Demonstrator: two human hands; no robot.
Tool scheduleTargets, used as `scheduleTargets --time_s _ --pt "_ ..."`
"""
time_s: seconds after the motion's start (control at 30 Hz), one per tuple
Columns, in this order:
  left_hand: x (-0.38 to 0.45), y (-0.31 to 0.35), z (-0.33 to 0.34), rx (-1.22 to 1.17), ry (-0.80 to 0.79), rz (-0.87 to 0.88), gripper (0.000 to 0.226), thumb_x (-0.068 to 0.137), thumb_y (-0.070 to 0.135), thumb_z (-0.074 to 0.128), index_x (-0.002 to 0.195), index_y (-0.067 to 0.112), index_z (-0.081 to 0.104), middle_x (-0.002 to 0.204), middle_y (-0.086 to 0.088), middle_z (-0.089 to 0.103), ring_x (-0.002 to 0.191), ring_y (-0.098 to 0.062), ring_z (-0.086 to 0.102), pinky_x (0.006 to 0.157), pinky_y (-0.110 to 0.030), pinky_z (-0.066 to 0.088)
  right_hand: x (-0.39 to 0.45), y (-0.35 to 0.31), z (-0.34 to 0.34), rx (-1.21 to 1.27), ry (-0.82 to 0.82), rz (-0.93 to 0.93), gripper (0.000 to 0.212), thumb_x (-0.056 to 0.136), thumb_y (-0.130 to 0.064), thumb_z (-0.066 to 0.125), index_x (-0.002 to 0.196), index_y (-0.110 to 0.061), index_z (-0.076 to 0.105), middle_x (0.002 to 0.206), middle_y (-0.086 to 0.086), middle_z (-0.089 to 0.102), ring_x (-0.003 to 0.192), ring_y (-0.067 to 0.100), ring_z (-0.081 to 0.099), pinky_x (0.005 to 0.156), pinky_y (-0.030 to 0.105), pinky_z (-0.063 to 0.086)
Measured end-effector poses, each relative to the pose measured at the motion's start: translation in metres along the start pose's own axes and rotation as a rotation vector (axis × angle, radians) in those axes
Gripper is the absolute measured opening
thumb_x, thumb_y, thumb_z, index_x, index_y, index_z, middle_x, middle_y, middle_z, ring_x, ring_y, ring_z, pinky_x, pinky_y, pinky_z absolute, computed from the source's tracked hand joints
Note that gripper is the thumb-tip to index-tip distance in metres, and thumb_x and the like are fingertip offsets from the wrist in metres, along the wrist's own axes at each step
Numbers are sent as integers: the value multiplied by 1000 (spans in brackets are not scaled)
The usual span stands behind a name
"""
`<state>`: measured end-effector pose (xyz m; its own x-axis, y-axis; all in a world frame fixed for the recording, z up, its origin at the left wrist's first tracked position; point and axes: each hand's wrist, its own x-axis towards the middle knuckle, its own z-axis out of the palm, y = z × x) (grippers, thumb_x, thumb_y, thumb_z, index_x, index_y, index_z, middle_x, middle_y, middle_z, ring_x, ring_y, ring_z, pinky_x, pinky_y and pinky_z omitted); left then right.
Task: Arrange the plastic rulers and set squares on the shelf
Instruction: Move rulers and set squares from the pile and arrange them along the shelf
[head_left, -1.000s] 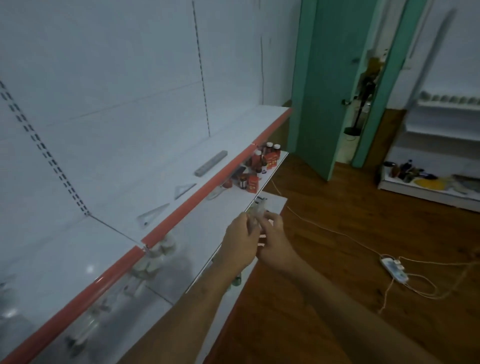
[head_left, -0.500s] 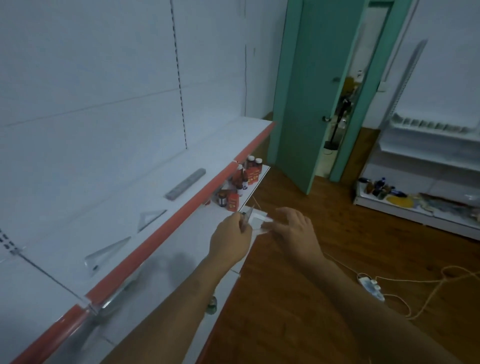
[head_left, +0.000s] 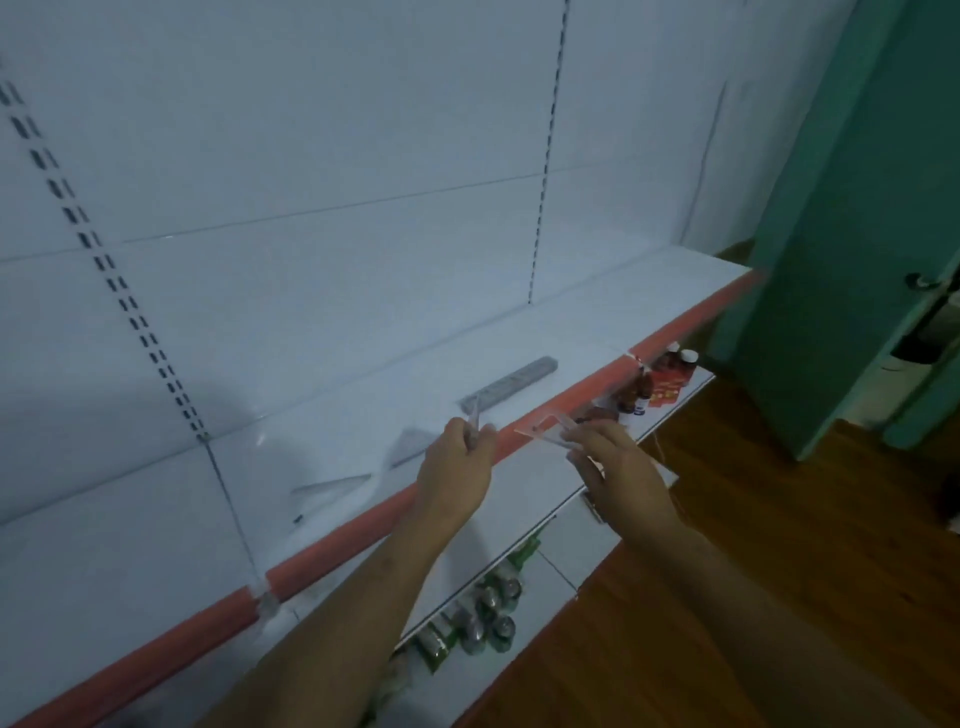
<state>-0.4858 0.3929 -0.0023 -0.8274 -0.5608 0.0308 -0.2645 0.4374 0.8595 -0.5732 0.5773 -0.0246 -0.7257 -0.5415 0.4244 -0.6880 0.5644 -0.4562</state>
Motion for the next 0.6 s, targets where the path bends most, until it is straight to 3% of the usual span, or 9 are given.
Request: scheduleTargets --time_s 0.13,0.33,0.5,0.6 --pt "18 -24 -30 128 180 -130 23 92 35 49 78 15 47 76 -2 58 71 -22 55 64 -34 42 49 -2 33 109 -58 -158 23 94 -15 55 114 -14 66 115 6 58 99 18 58 79 30 51" --pt "3 -58 -74 351 442 -285 25 82 48 50 86 23 49 77 5 57 72 -19 56 74 -36 50 93 -33 84 299 -198 -374 21 94 -21 54 108 -17 68 107 0 59 91 9 55 77 15 37" --pt "-30 -93 -106 399 549 -483 26 81 48 56 90 24 51 88 2 63 81 -21 59 79 -37 52 103 -71 133 341 -379 -482 18 93 -20 59 108 -20 69 108 -2 61 91 12 62 76 17 40" --pt "-42 -105 -122 426 590 -543 26 80 48 55 91 25 52 90 2 64 82 -20 60 81 -38 52 108 -95 152 310 -461 -578 17 92 -20 61 106 -20 70 109 -2 62 94 15 63 79 28 49"
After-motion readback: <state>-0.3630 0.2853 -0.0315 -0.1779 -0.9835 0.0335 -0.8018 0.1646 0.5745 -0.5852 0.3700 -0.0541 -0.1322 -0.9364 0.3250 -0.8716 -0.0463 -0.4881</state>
